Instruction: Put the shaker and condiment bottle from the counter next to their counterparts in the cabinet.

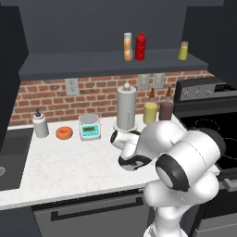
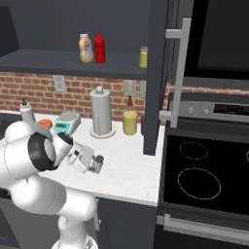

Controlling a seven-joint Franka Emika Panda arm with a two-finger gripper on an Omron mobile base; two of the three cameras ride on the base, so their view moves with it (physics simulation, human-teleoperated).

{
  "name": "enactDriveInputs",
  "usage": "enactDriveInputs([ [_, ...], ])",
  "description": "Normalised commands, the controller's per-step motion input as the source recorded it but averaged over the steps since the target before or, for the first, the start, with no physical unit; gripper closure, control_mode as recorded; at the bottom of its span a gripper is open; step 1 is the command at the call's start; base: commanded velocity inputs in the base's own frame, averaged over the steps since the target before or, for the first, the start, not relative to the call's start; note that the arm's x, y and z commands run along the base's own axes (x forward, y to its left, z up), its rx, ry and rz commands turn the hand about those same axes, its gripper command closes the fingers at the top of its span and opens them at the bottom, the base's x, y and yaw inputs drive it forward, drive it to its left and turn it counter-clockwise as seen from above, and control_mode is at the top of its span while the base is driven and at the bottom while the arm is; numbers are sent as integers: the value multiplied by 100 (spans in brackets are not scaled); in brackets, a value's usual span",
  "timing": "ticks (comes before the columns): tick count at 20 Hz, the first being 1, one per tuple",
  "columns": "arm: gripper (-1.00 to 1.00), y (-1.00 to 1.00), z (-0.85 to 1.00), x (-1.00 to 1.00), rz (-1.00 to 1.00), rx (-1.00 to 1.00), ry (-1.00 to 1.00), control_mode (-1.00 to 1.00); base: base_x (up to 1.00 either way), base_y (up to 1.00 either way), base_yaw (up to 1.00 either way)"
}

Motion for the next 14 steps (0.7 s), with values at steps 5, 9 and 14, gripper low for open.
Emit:
enactDriveInputs([
  [5,100,0,-30,-12,0,6,4,-100,0,0,0],
  [9,100,0,-22,-3,0,5,2,-100,0,0,0],
  [14,100,0,-1,0,0,3,0,-100,0,0,0],
])
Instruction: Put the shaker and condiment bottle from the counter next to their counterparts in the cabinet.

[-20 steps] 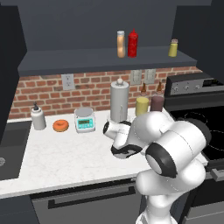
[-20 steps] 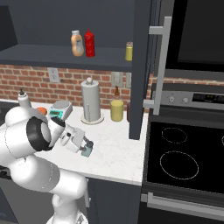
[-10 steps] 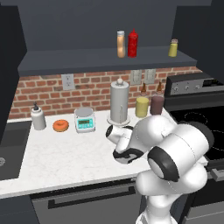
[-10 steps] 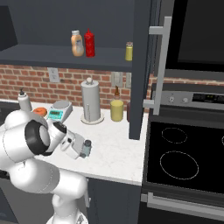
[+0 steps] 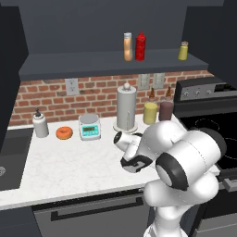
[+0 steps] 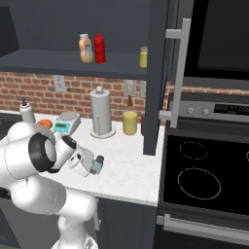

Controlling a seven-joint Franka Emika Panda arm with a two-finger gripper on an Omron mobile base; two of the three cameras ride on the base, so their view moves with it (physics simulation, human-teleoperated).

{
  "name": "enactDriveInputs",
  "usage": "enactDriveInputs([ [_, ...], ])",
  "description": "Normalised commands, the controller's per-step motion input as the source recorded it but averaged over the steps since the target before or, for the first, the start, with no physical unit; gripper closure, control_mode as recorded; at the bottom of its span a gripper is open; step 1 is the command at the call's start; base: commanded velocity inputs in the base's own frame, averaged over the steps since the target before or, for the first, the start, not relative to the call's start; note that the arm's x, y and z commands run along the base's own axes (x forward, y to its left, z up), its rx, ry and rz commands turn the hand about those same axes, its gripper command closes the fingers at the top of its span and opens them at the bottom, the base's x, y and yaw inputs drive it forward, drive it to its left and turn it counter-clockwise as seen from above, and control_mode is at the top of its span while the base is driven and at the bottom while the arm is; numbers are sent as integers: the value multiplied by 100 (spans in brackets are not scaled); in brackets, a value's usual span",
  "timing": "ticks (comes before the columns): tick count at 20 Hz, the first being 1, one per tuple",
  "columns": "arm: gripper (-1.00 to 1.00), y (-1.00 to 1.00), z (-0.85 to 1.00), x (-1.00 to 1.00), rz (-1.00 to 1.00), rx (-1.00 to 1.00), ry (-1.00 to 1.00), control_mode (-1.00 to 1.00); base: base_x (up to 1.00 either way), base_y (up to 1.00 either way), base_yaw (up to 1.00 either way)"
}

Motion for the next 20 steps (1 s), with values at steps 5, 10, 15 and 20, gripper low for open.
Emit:
enactDriveInputs([
  [5,100,1,14,-9,1,0,-3,-100,0,0,0],
  [10,100,20,48,-13,13,-7,-16,-100,0,0,0],
  [15,100,7,73,0,27,-5,-11,-100,0,0,0],
  [20,100,0,74,0,22,-13,-2,-100,0,0,0],
])
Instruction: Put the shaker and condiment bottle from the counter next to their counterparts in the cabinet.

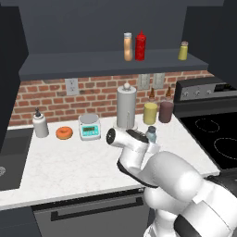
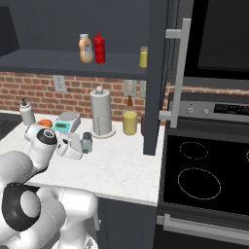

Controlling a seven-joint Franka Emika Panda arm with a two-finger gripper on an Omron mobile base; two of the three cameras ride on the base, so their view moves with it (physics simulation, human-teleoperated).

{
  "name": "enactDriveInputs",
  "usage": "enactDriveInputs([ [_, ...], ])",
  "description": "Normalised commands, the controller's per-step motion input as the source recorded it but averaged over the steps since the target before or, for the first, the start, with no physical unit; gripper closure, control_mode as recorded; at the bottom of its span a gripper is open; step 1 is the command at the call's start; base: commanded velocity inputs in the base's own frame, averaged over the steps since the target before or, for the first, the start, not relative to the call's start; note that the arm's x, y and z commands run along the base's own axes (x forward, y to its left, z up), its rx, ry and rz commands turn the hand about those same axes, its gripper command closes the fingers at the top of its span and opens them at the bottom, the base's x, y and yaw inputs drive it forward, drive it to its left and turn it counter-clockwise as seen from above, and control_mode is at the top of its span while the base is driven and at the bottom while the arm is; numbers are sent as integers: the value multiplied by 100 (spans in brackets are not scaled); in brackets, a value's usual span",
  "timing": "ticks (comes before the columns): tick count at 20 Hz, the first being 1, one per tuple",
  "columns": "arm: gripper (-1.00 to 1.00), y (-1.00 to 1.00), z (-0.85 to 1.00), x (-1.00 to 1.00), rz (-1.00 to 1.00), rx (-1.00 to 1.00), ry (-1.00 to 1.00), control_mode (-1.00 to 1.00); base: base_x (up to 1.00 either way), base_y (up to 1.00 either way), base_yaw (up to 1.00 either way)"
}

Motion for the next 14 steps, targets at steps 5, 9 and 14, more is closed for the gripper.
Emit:
enactDriveInputs([
  [5,100,0,74,-3,19,-14,0,-100,0,0,0],
  [9,100,0,80,-7,19,-13,0,-100,0,0,0],
  [14,100,0,87,-7,17,-12,0,-100,0,0,0],
])
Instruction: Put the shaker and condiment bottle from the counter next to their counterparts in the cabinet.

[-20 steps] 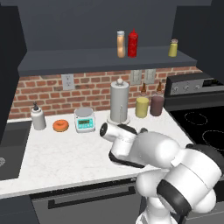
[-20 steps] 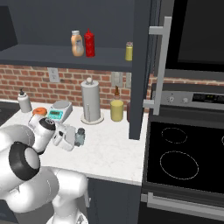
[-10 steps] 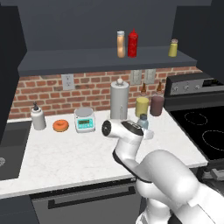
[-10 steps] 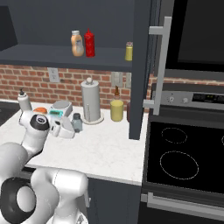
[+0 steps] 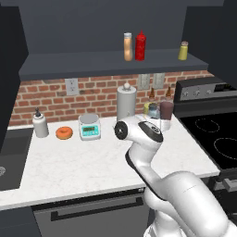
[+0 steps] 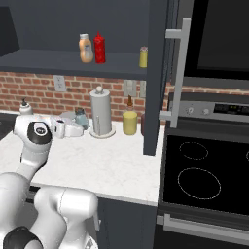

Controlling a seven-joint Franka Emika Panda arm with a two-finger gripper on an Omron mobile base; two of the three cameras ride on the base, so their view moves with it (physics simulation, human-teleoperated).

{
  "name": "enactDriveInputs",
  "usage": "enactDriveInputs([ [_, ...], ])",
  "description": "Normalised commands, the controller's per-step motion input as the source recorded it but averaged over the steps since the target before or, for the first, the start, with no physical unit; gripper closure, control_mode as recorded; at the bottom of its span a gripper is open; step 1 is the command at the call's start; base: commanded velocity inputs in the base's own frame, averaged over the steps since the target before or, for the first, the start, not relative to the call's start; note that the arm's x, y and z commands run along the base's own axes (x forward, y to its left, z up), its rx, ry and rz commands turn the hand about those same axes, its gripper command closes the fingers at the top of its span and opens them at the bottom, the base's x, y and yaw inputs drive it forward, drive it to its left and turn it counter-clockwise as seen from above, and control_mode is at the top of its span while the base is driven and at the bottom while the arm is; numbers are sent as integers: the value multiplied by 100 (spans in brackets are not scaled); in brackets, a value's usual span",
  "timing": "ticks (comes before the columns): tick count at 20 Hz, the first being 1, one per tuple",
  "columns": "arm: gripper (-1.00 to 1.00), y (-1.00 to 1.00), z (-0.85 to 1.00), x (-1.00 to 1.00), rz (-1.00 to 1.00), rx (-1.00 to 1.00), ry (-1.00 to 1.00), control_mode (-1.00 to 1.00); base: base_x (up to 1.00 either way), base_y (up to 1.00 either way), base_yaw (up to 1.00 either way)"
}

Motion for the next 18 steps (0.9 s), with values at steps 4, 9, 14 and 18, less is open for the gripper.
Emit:
enactDriveInputs([
  [4,100,0,91,-7,14,-7,0,-100,0,0,0],
  [9,100,0,97,-1,8,0,0,-100,0,0,0],
  [14,100,0,100,0,4,1,0,-100,0,0,0],
  [18,100,0,100,0,3,1,0,-100,0,0,0],
])
